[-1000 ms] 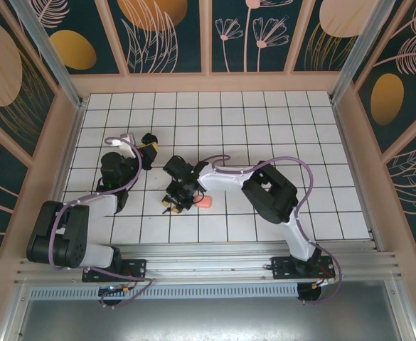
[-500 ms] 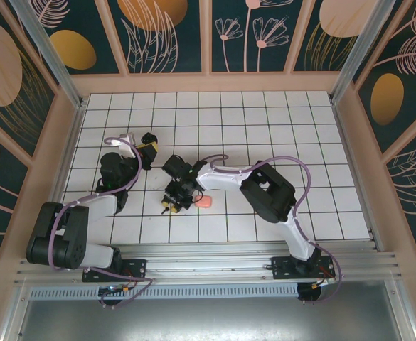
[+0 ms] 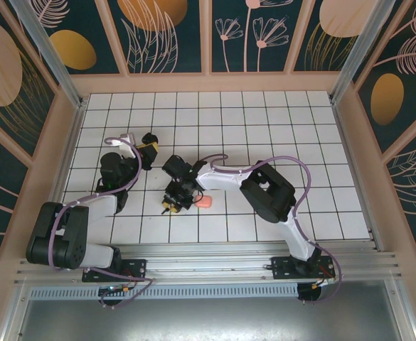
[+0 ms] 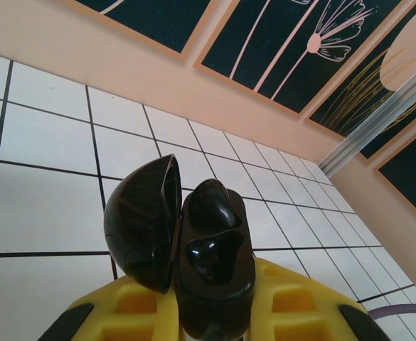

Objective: Insert the wireless bluetooth earbuds into the charging case

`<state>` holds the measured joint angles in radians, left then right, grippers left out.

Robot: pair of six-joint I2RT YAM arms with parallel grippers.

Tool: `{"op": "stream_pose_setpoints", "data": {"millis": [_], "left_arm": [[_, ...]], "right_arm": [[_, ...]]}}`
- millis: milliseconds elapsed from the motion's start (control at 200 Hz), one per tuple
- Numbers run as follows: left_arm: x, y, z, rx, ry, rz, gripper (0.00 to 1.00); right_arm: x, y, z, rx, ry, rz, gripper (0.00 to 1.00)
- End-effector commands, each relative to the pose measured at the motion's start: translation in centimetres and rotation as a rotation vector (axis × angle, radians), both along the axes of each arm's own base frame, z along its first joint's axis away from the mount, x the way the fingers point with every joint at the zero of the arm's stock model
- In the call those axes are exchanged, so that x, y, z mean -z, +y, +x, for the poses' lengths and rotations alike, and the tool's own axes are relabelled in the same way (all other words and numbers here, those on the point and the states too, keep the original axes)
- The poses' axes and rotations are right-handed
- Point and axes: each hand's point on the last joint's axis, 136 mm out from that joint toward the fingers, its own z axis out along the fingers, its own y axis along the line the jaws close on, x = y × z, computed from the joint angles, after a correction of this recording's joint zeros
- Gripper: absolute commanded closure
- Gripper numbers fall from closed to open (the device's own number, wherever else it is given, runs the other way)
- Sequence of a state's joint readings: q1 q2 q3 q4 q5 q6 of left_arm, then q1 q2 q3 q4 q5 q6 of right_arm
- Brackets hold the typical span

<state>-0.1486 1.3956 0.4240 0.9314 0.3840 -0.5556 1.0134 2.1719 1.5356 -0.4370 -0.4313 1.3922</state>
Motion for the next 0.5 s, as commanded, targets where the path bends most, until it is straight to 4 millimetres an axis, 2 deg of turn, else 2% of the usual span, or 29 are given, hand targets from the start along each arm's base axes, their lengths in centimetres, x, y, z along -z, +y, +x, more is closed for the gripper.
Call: {"op": "stream_pose_setpoints", "data": {"millis": [0,235,495], "left_arm": [[-0.9,0.1,-0.2,0.003,-0.031,-0.020,0.92],[-0.7,0.0,-0.1,0.007,-0.025,-0.016,0.92],[-0.8,0.0,-0.1,0.010,-0.028,-0.015,0.92]], "right_arm": [[-0.2,-2.3,-0.9,0.001,-0.008,-0.071,0.79],[0.0,-5.3,-1.6,0.007,0.002,-0.104,0.79],[-0.3,-7.5,-1.7,-0.017,-0.010,-0.151,0.79]]}}
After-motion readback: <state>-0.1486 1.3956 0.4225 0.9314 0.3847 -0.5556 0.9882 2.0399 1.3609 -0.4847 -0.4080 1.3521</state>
